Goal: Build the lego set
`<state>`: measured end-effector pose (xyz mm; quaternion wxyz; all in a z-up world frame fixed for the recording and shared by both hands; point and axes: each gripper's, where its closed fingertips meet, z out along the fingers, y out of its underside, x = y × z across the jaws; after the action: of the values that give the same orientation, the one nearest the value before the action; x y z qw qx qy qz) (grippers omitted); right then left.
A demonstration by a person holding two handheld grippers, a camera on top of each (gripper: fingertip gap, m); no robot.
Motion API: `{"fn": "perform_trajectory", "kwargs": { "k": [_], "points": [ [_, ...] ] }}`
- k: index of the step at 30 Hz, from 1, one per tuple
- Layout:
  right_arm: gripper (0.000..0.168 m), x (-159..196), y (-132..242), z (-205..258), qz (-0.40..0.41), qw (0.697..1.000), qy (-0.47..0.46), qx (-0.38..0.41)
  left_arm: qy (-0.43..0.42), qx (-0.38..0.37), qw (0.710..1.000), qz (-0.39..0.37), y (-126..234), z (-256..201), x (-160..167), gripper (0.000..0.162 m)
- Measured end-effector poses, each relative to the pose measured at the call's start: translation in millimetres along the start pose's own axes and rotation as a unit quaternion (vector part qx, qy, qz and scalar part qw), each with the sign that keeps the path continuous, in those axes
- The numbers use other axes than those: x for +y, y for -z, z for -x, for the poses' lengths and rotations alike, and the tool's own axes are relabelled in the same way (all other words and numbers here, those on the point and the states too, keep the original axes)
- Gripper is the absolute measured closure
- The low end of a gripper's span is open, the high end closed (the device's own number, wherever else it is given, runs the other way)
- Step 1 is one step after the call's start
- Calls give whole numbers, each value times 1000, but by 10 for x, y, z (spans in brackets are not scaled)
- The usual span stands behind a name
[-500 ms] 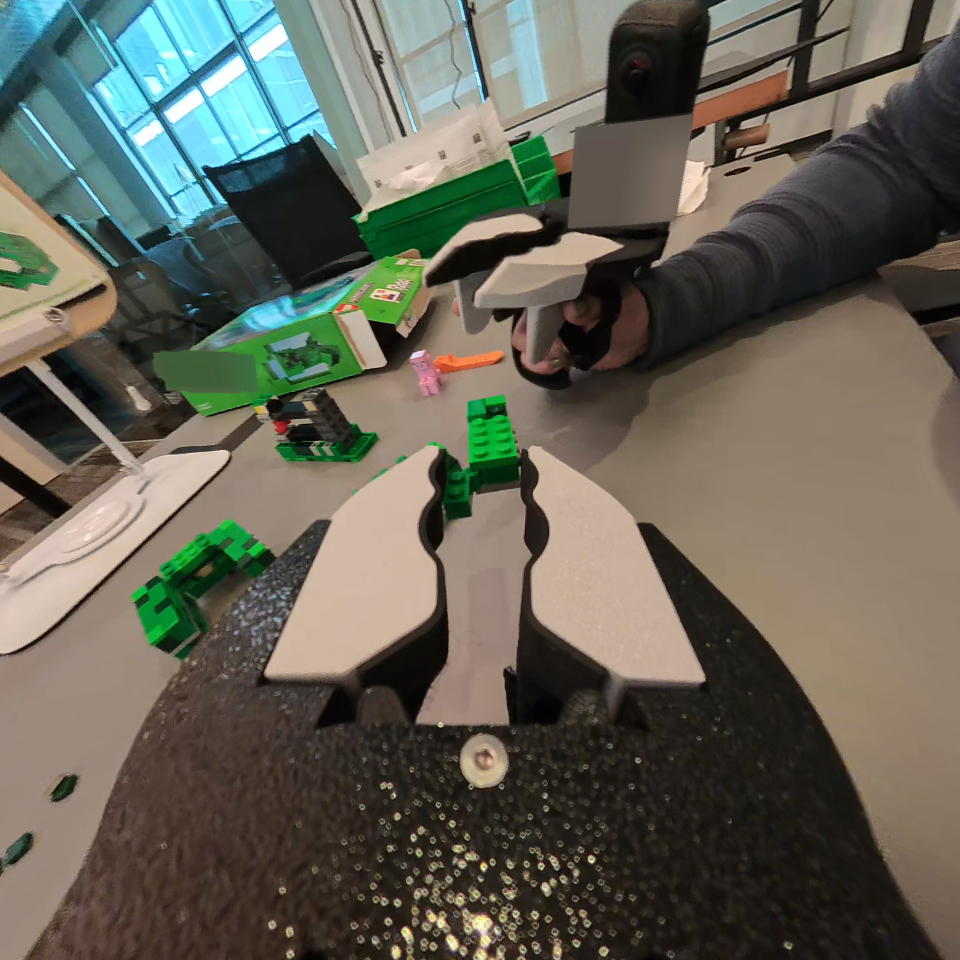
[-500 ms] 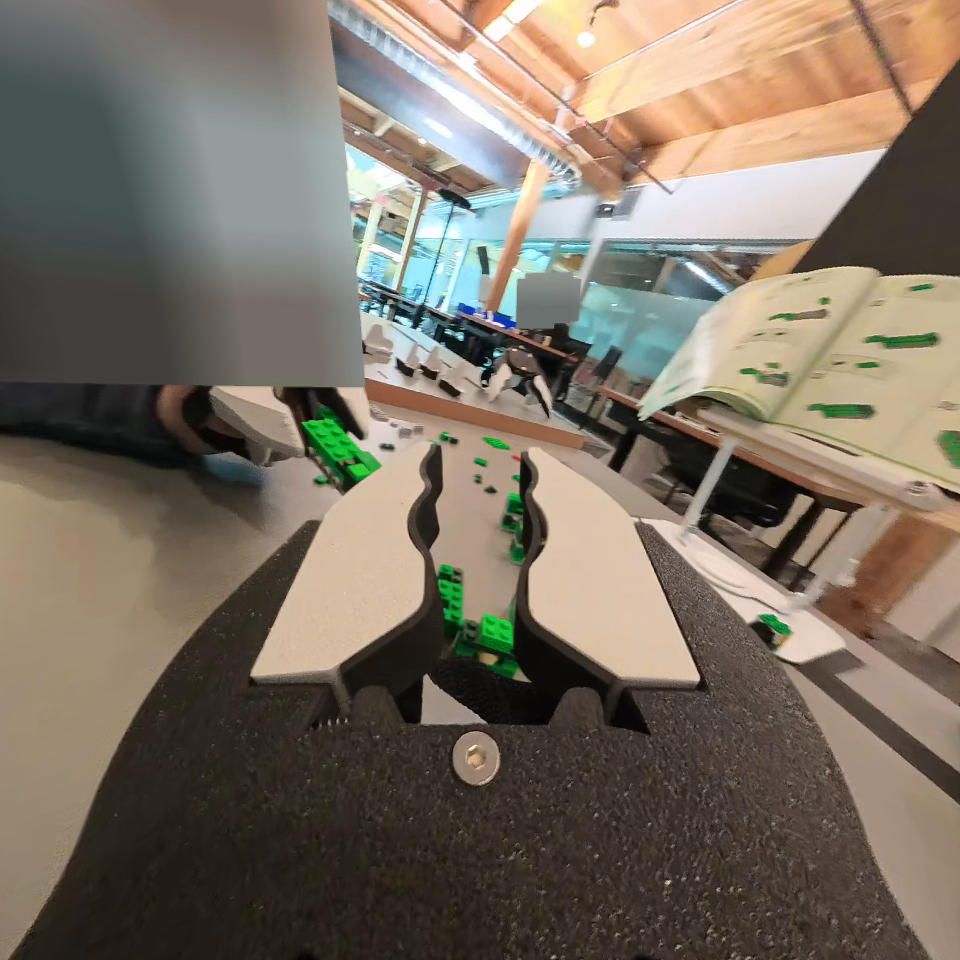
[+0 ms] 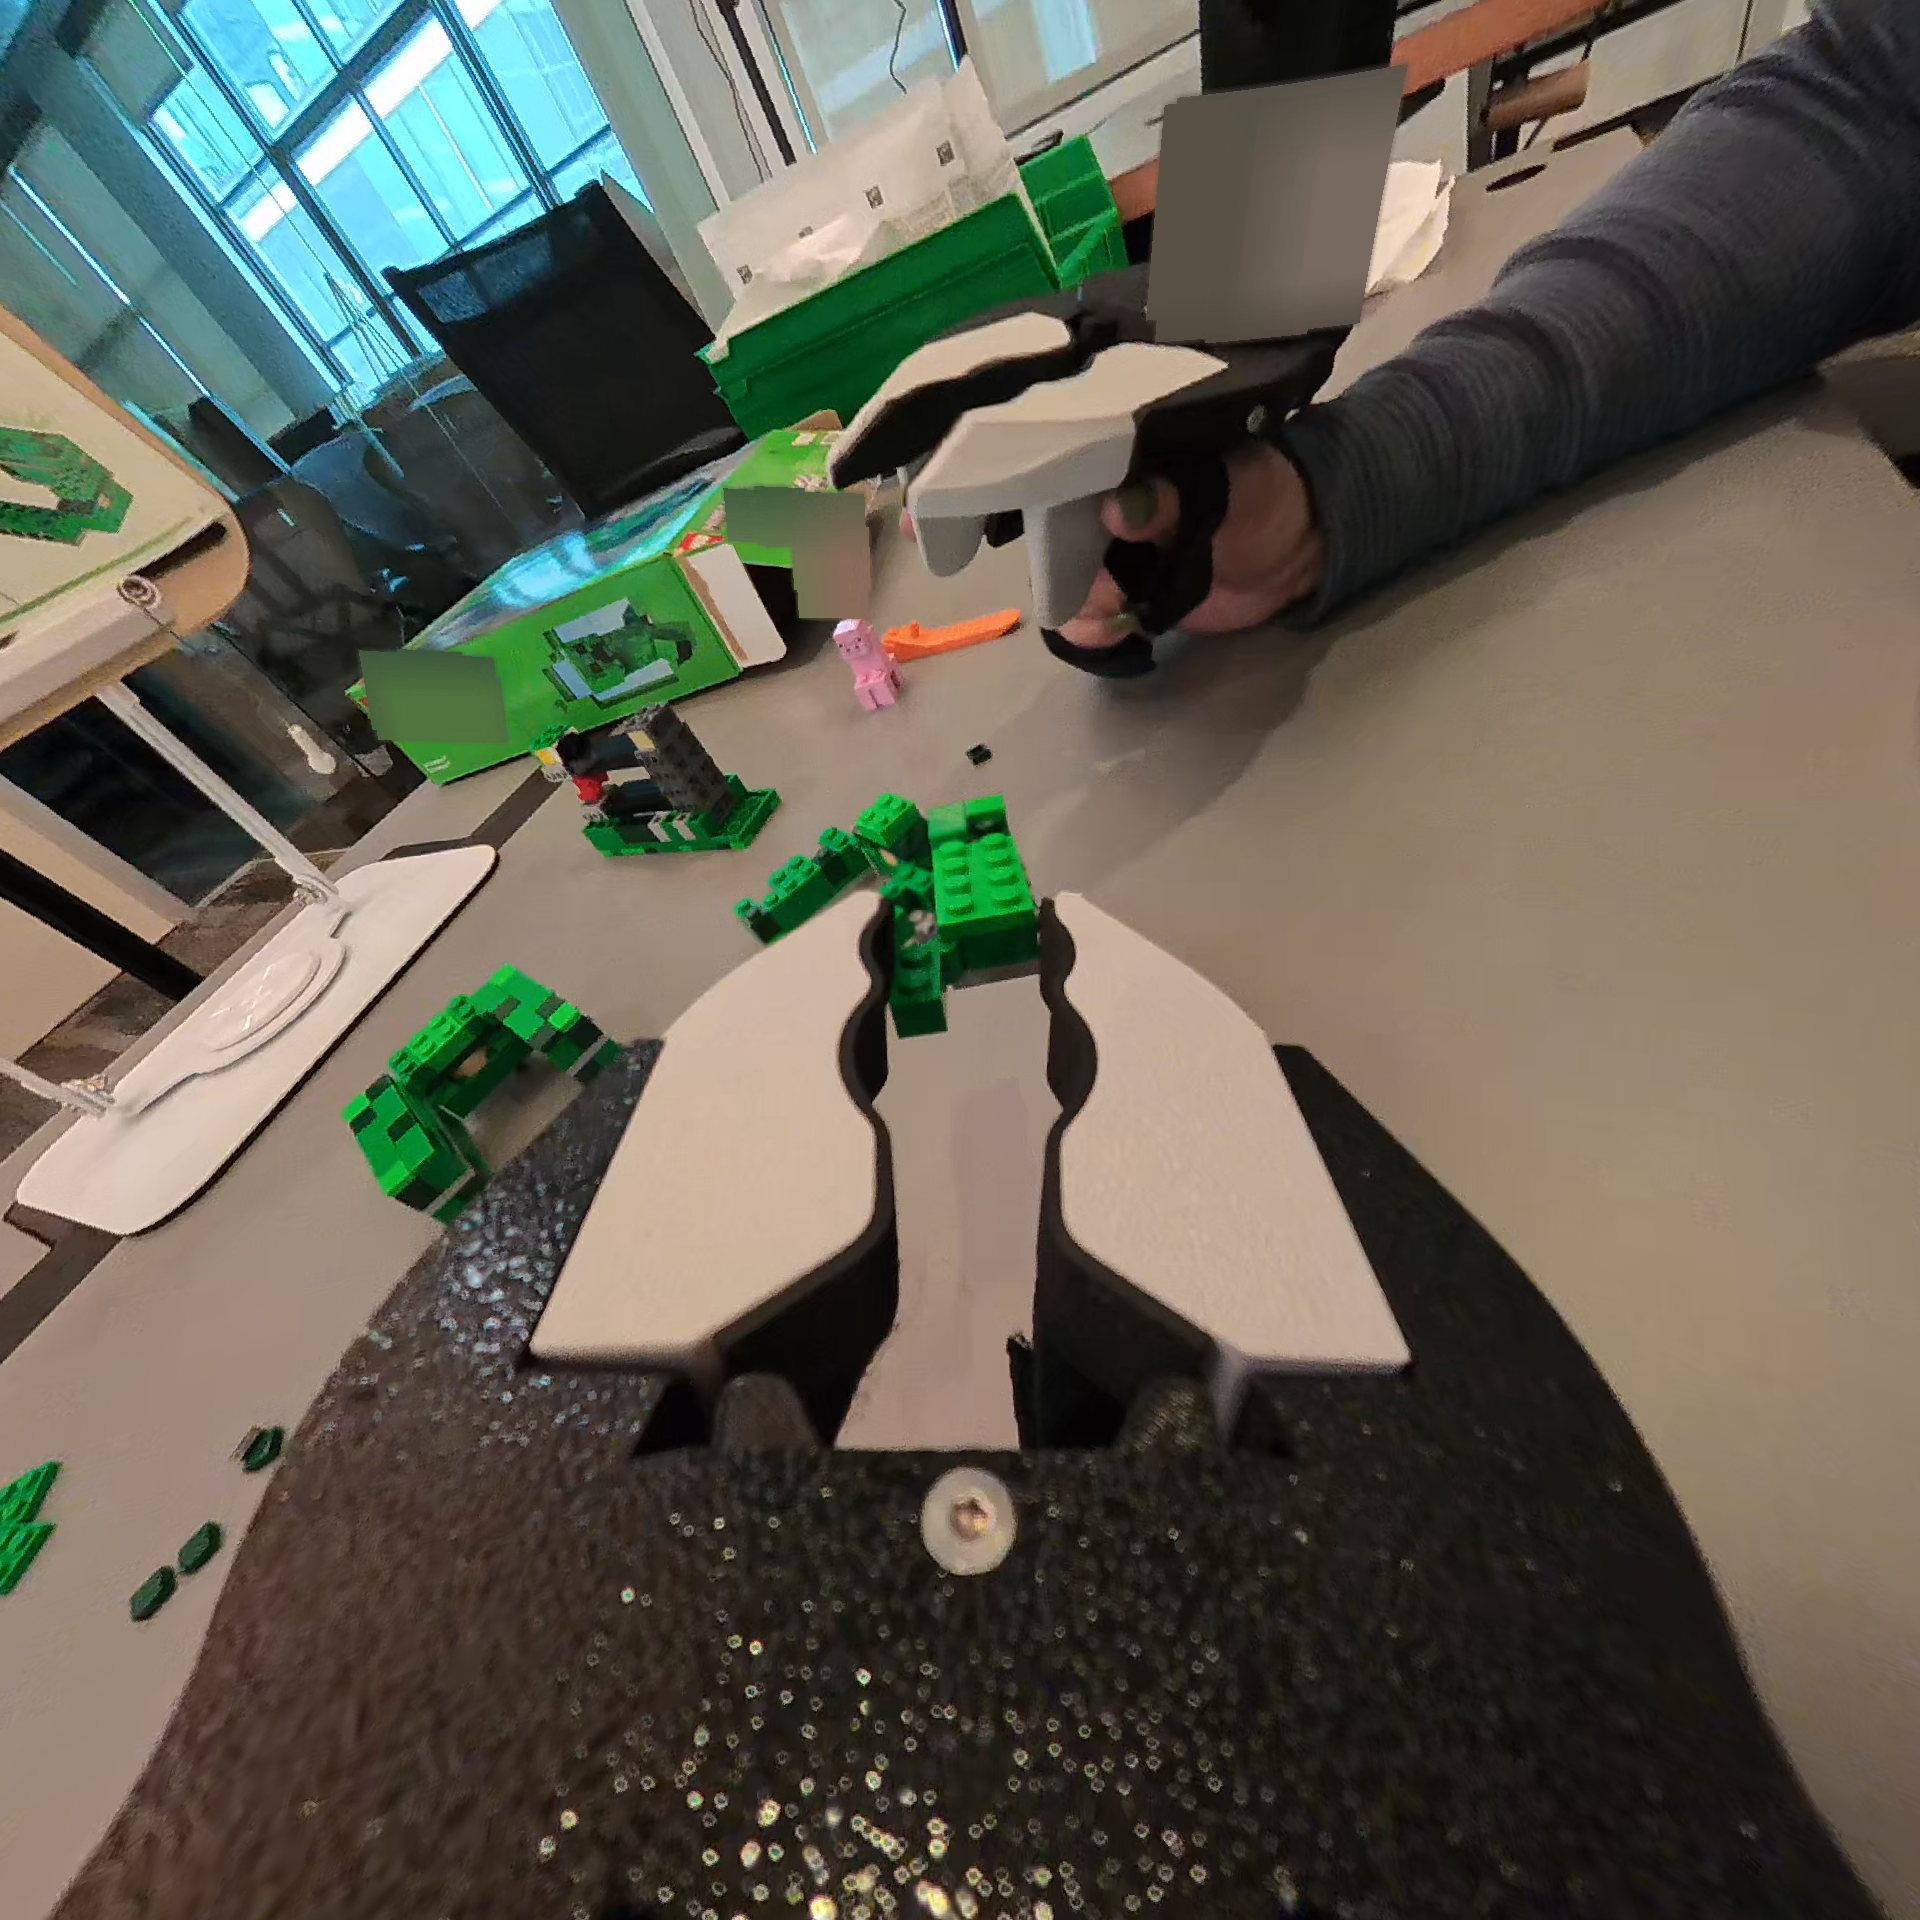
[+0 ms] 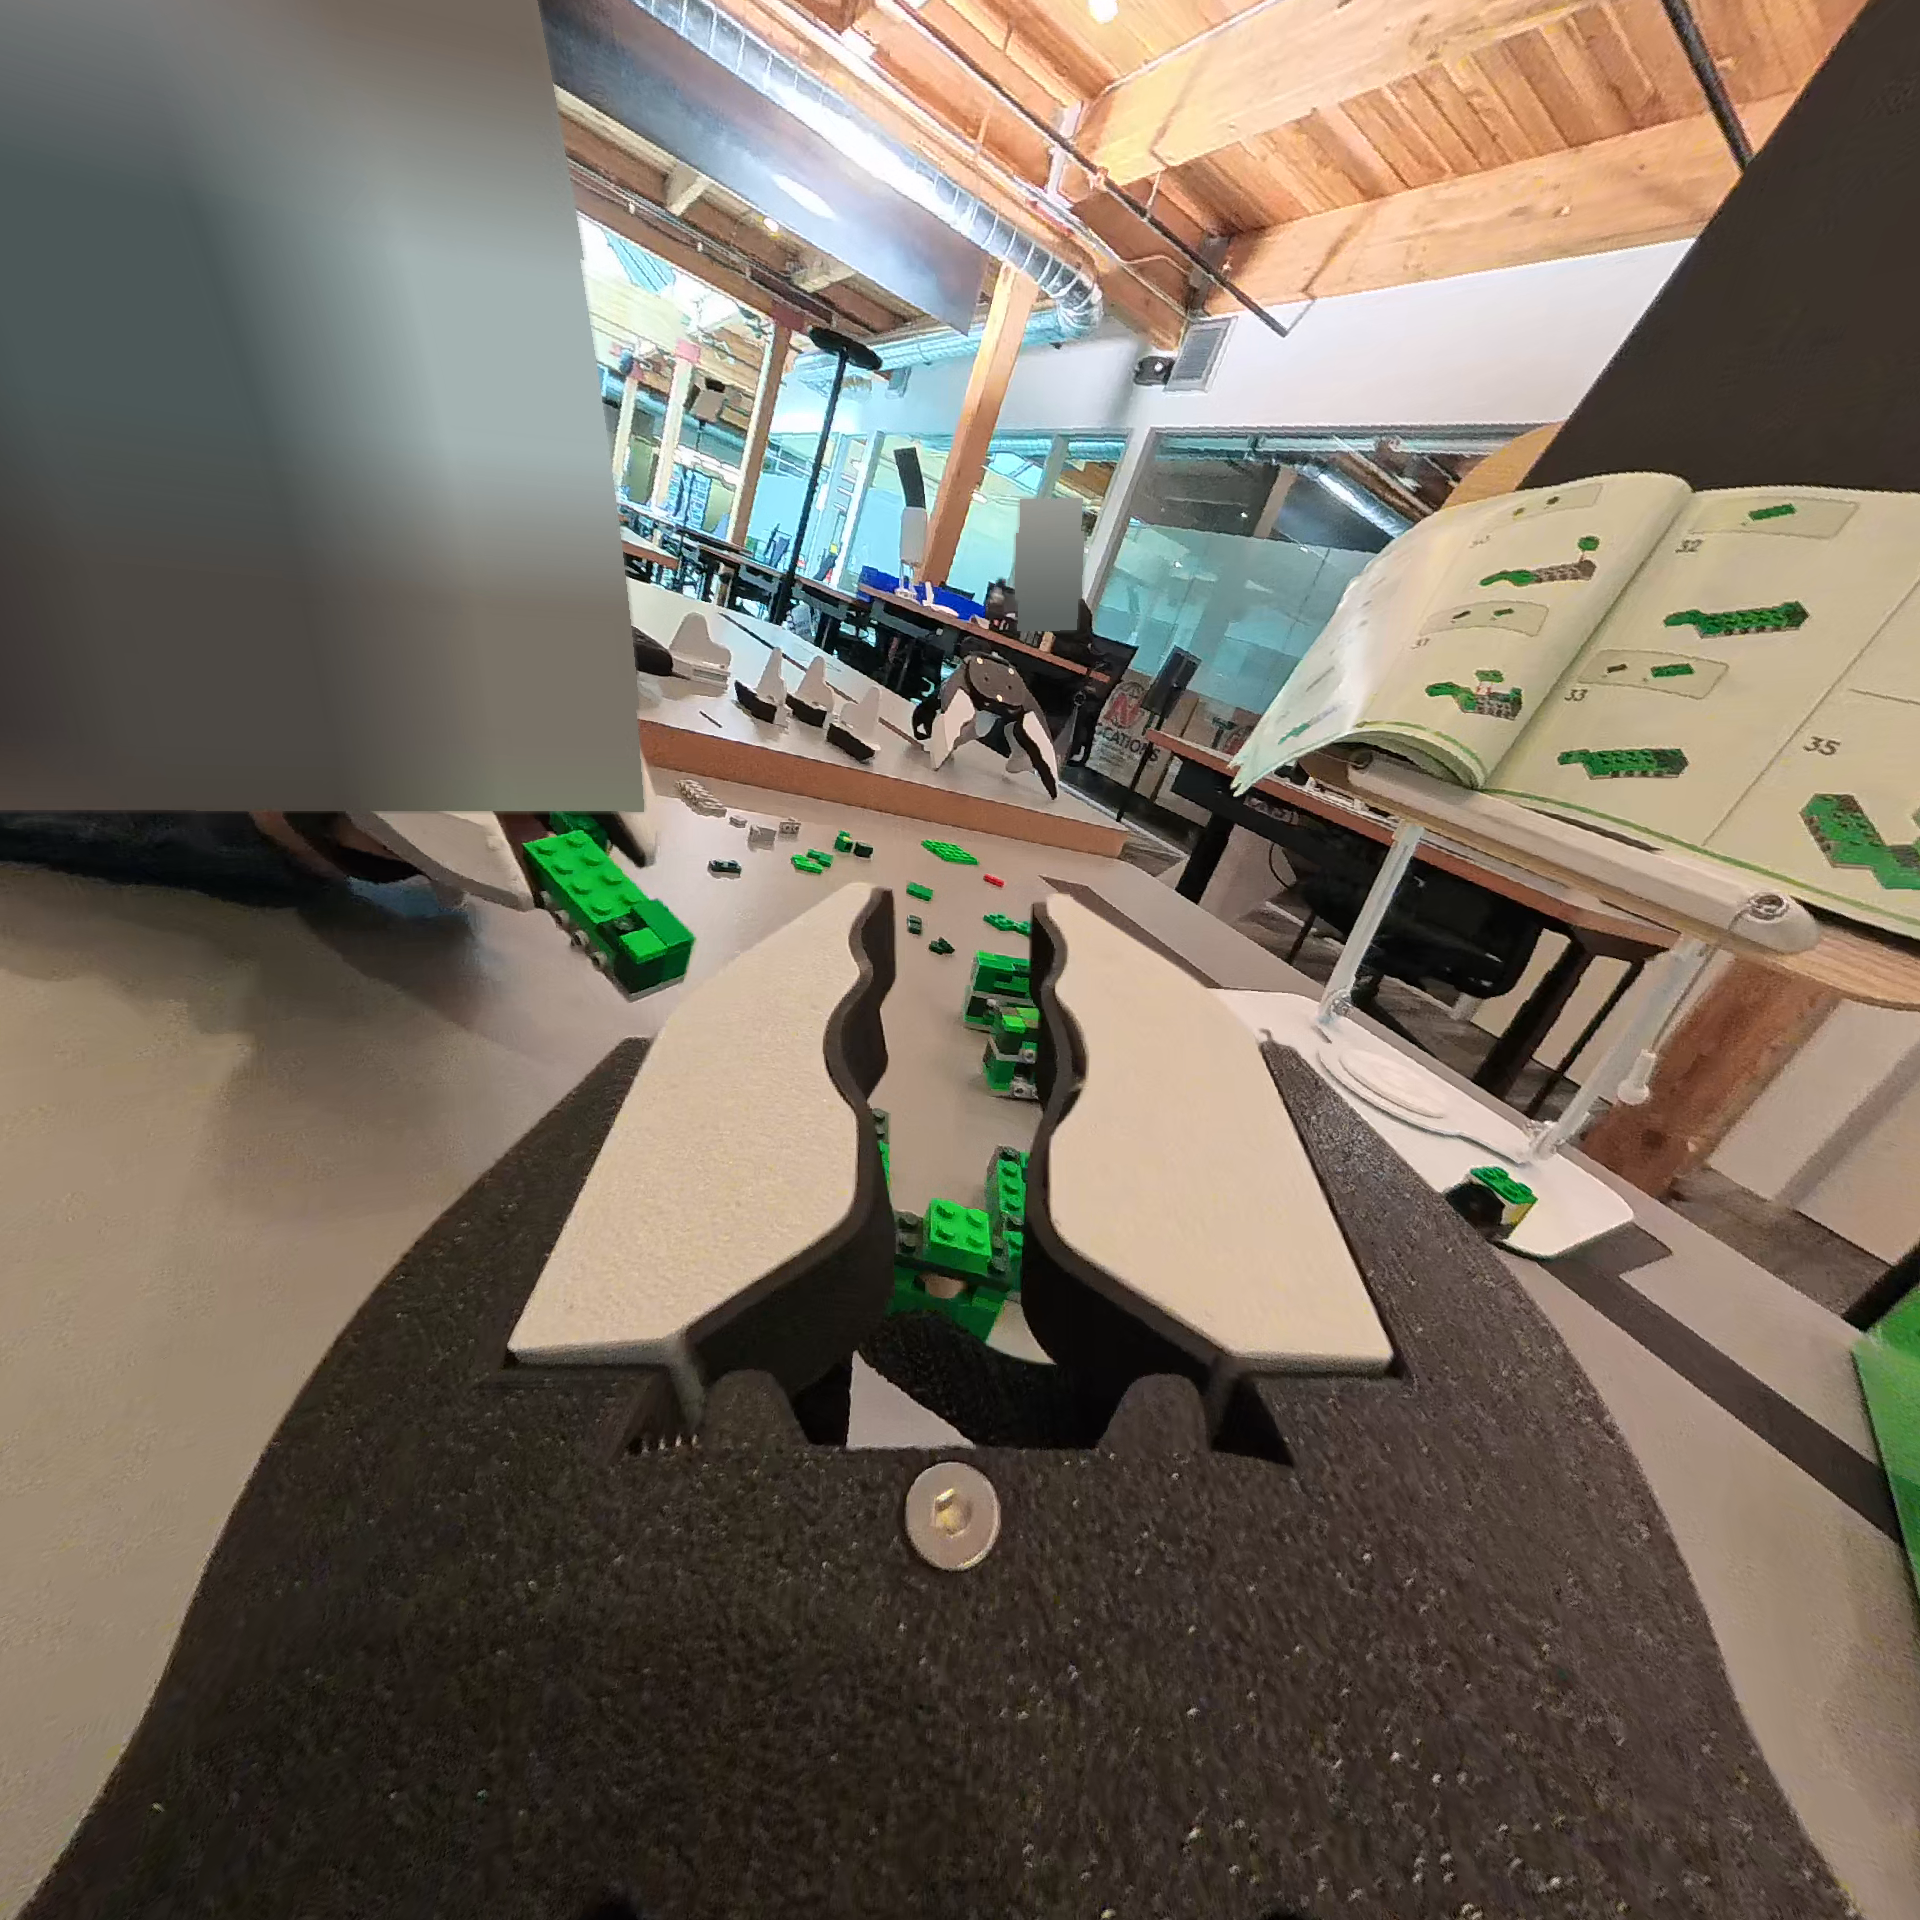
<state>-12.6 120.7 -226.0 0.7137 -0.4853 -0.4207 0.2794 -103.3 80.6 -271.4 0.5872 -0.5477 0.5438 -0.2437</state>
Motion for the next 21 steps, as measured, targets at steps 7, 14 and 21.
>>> {"fn": "perform_trajectory", "kwargs": {
  "k": [7,14,21],
  "points": [
    [146,70,-20,-4,22,1000,8,4,6,20,1000,0,36,-56,27,136],
    [151,117,-35,6,38,999,12,4,4,60,998,14,93,-247,64,136],
    [153,145,-54,88,51,998,25,-14,-10,74,997,38,124,-417,91,136]
  ]
}}
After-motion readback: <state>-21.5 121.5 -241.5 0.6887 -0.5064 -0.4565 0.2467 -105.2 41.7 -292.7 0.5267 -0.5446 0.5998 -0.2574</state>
